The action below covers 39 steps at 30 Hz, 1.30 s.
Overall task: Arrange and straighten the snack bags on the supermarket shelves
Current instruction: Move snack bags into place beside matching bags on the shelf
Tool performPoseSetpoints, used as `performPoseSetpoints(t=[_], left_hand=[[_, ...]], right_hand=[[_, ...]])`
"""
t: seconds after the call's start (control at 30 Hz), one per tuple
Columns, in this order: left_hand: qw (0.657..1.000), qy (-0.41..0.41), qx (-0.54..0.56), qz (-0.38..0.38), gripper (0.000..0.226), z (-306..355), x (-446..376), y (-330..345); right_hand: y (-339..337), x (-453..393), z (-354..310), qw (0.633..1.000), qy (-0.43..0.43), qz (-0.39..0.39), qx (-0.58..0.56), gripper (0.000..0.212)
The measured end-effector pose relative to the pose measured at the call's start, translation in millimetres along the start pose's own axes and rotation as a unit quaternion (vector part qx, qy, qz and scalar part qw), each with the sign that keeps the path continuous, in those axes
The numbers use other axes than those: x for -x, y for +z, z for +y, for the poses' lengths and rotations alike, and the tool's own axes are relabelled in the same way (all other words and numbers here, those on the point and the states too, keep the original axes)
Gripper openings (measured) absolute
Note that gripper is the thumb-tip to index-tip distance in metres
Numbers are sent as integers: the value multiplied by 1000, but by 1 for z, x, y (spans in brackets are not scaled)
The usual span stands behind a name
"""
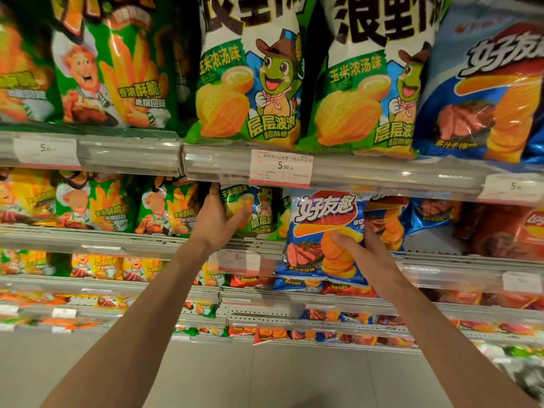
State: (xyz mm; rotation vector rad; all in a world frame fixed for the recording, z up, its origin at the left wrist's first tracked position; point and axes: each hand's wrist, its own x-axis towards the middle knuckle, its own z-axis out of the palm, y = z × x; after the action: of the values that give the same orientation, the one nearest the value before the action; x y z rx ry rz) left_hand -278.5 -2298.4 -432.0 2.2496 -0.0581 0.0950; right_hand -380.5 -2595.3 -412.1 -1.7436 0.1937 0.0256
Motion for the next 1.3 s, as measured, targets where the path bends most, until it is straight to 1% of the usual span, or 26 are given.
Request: performPoseSetpoints(t=[0.07, 0.17, 0.2, 0.23, 0.3, 0.33, 0.4, 0.5, 0.53, 0.57, 0.67, 0.7, 0.8, 0.87, 0.93, 1.0, 1.03, 1.13, 1.17, 1.23, 1.3], left_hand=[[999, 11, -37, 31, 102, -1, 4, -1], [994, 39, -65, 83, 92, 2, 20, -3], [991, 49, -65, 102, 85, 4, 27, -3], [989, 59, -60, 118, 78, 4, 33, -4], [986, 81, -34, 140, 62, 9, 48, -2], [985, 89, -14, 146, 53, 13, 55, 1], [985, 91, 41, 143, 38, 23, 70, 13], [984, 81, 94, 127, 27, 40, 84, 38], [985, 74, 105, 118, 24, 47, 88, 47], [985, 67, 117, 109, 21, 55, 91, 58], [985, 56, 140, 80, 17, 80, 99, 92], [986, 60, 140, 70, 17, 86, 99, 104], [988, 88, 122, 27, 24, 104, 92, 136], [989, 130, 73, 7, 29, 116, 82, 154], [982, 190, 23, 2, 30, 128, 71, 170], [974, 227, -24, -2, 34, 137, 62, 182], [971, 236, -41, -5, 37, 141, 58, 188], [968, 242, -62, -22, 44, 147, 48, 201], [969, 239, -64, -28, 46, 148, 45, 204], [970, 231, -64, -31, 48, 148, 41, 208], [972, 226, -64, -28, 46, 147, 40, 210]], right_hand=[[-2, 3, -3, 1000, 1, -12, -1, 51], [-10, 6, -1, 1000, -9, -23, 11, 53], [-14, 8, 0, 1000, -12, -25, 14, 59], [-18, 9, 3, 999, -15, -28, 18, 70], [-26, 11, 8, 999, -11, -28, 27, 95], [-30, 12, 11, 999, -10, -29, 28, 99], [-41, 13, 19, 1000, -4, -22, 19, 100], [-58, 15, 28, 1000, 4, -8, -1, 107], [-66, 18, 30, 1000, 9, 0, -6, 105], [-74, 19, 32, 1000, 11, 9, -13, 97], [-102, 25, 36, 997, 7, 53, -54, 52], [-113, 26, 40, 995, 14, 73, -62, 45], [-143, 29, 46, 990, 30, 122, -66, 37], [-160, 30, 47, 987, 19, 149, -52, 30], [-174, 29, 45, 982, 12, 187, -34, 32], [-187, 26, 42, 976, 10, 217, -14, 38], [-194, 23, 43, 974, 7, 225, 0, 33], [-208, 9, 44, 968, -23, 244, 62, 25], [-211, 1, 47, 964, -35, 250, 83, 27], [-211, -12, 45, 956, -56, 257, 130, 38], [-211, -23, 44, 948, -67, 262, 166, 47]])
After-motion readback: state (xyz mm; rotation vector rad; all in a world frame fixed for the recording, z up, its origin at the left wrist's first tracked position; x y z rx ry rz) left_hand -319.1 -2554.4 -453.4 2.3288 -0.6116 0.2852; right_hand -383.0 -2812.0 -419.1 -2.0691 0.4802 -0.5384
